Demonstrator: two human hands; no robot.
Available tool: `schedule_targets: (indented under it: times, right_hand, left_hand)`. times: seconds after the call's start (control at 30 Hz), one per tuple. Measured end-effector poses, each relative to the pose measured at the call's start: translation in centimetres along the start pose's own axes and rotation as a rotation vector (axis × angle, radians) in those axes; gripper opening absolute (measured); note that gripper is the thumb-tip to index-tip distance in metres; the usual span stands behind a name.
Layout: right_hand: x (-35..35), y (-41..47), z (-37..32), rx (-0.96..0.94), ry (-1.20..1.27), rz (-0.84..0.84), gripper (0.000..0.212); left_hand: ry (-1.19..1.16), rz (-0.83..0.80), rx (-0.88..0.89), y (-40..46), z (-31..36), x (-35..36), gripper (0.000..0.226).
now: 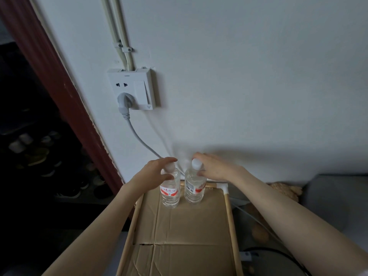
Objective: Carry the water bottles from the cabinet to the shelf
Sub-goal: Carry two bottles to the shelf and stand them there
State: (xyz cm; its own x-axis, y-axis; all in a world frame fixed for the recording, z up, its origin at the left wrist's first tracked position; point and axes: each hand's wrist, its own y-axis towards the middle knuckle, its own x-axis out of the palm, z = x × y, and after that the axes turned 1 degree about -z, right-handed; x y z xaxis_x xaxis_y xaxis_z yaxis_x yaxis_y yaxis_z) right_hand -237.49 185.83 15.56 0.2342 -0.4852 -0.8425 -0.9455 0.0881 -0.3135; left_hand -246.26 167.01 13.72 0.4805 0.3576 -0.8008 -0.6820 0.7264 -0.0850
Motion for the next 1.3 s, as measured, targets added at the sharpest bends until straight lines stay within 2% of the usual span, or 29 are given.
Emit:
schedule_targets:
  times: [0.13, 0.5, 0.87, 1.3]
  right_hand:
    - [0.0, -0.2, -0.3, 0.013, 0.047, 0.018, 0.025]
    - [1.4, 1.5, -0.8, 0.025, 0.124, 0.254, 0.033]
    - [2.4, 2.2, 0.4, 0.004, 0.203, 0.321, 0.038]
    - [2.8, 2.9, 0.6, 0.020, 0.291, 0.324, 0.038]
  left_hand:
    - [-0.044, 0.076, -0.028, 0.0, 0.2, 0.3, 0.037]
    - [-0.016, 0.176, -0.045, 1.9, 1.3, 0.8, 0.037]
    - [-0.060, 0.210, -0.041, 2.2, 0.7, 1.2, 0.038]
    - [-0.061, 0.258, -0.049, 2.7, 0.8, 1.5, 0.034]
